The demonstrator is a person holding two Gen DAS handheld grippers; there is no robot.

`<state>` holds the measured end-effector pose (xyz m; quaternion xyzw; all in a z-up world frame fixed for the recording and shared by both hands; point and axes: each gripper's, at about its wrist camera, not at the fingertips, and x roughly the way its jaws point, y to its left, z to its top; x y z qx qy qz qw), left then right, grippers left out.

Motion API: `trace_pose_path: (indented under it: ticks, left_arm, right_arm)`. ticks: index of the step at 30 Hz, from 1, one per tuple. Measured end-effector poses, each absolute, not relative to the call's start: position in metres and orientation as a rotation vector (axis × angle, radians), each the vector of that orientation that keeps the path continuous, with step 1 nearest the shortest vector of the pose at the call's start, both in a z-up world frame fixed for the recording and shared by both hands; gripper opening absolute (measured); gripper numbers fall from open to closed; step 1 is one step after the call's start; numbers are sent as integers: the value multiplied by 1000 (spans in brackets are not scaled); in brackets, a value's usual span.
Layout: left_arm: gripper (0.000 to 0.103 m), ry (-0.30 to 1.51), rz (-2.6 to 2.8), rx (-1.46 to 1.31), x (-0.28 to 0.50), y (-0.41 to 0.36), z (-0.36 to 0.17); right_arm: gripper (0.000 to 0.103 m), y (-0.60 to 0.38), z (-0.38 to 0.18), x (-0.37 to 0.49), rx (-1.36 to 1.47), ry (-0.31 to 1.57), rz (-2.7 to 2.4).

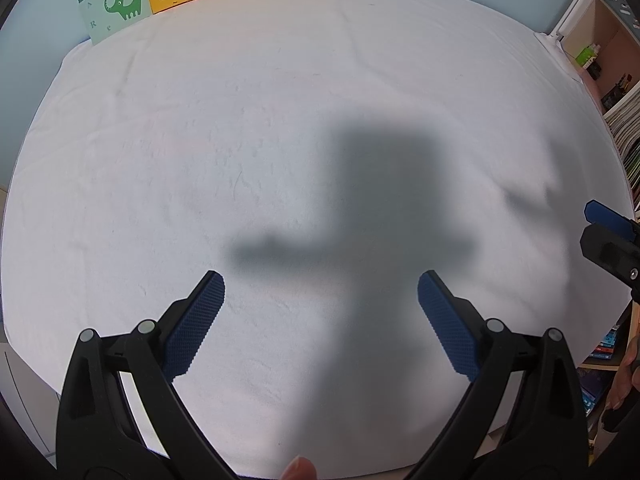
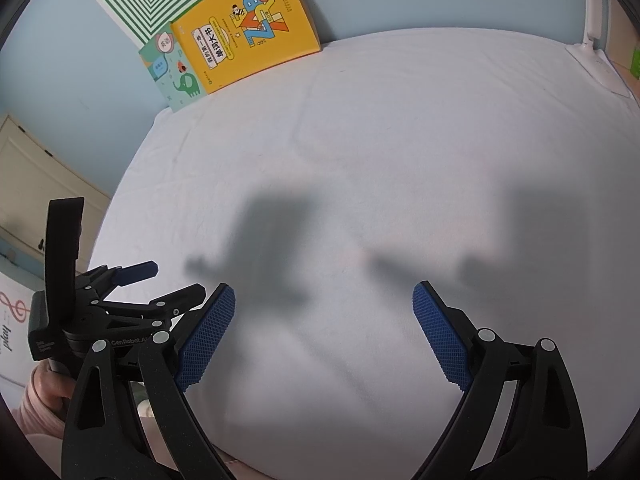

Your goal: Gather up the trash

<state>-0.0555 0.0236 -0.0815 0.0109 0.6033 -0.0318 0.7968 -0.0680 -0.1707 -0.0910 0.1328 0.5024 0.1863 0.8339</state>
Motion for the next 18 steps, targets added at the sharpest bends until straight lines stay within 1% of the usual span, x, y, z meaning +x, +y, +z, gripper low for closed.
trace_pose_path:
  ticks: [18]
  left_arm:
    - [95, 1295, -69, 22, -56, 24, -80]
  right_arm:
    - [90, -171, -89, -67, 276, 1066, 391]
